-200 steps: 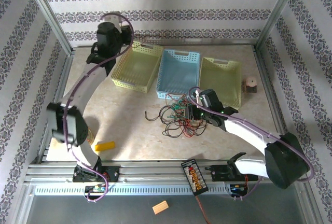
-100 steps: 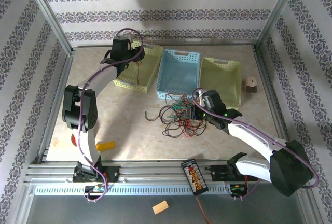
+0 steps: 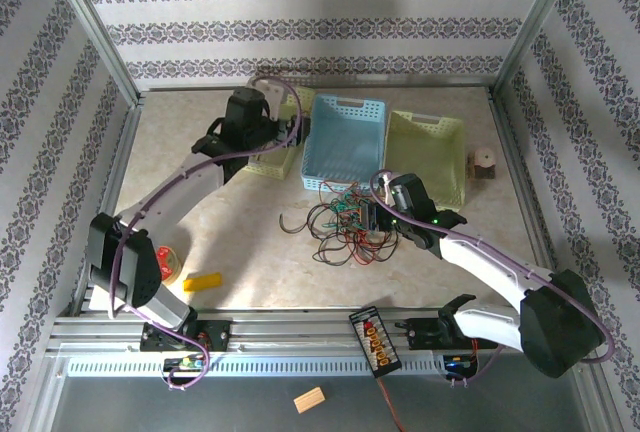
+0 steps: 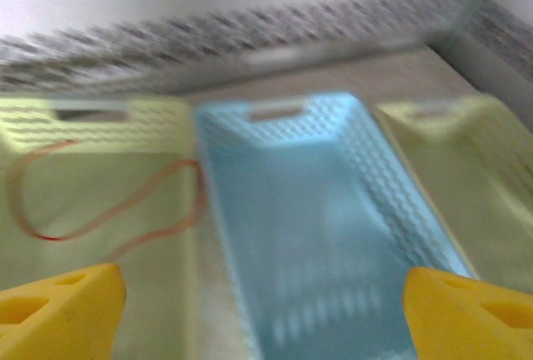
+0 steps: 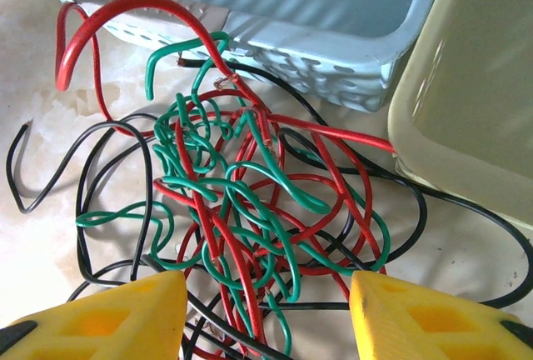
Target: Untangle the cables
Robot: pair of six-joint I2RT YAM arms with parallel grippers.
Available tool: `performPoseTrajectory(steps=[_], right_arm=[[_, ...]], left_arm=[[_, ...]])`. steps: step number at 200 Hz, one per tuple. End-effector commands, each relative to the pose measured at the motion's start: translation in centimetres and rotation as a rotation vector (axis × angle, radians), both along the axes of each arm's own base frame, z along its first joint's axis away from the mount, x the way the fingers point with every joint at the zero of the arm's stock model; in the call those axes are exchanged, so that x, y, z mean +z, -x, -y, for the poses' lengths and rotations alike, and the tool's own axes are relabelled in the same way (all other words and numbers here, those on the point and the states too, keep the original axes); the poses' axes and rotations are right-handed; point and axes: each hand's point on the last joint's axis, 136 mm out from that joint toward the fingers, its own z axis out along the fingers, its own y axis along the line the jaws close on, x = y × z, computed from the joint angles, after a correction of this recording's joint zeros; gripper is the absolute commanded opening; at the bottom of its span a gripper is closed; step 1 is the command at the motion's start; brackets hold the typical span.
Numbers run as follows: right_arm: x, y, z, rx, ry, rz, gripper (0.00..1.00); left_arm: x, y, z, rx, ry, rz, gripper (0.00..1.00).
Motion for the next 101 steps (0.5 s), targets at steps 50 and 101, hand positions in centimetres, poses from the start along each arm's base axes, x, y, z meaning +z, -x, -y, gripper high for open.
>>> performPoseTrajectory(steps=[50, 101], right_arm=[[1.4, -1.5, 2.4, -0.128, -0.154, -0.017, 0.54], [1.8, -1.1, 2.6, -0.133, -0.162, -0.007, 0.54]], left_arm=[[-9.9, 12.6, 10.8, -0.661, -0.304, -0.207, 0.84], [-12.6, 9.5, 13.2, -0.577, -0.427, -0.076, 0.65]])
